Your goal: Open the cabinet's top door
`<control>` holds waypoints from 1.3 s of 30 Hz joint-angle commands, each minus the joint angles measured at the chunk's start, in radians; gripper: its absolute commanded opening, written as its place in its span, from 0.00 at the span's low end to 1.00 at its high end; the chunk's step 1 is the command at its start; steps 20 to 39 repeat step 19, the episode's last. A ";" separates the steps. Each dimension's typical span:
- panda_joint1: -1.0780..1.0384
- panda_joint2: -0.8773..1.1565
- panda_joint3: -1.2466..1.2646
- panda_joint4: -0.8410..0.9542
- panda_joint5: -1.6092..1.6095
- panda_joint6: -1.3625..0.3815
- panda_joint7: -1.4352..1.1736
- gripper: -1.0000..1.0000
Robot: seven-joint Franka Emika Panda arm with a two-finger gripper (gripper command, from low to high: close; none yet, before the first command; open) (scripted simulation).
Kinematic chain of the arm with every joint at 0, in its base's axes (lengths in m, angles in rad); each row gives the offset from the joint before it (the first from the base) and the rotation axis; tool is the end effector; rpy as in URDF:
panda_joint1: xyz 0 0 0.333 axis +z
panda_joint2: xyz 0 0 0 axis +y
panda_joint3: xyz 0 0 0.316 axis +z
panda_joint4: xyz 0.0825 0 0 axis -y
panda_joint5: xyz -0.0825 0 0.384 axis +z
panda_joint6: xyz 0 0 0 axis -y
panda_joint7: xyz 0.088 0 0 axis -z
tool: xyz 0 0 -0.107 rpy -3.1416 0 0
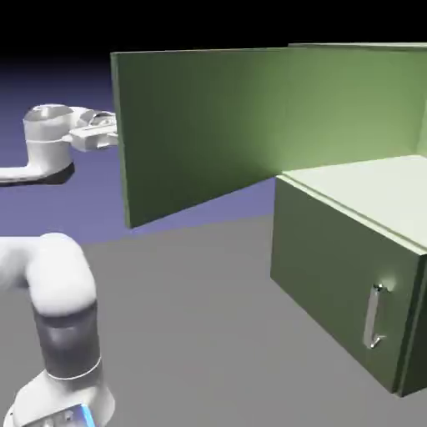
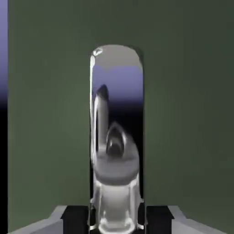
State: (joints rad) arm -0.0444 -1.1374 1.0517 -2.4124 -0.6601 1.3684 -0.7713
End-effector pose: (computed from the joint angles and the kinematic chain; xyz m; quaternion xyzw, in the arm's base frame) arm 0.1427 0.2786 0.5473 0.5925 0.3861 -0.1455 0.6918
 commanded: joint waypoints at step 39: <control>-0.611 -0.017 0.361 0.689 0.161 -0.457 -0.115 0.00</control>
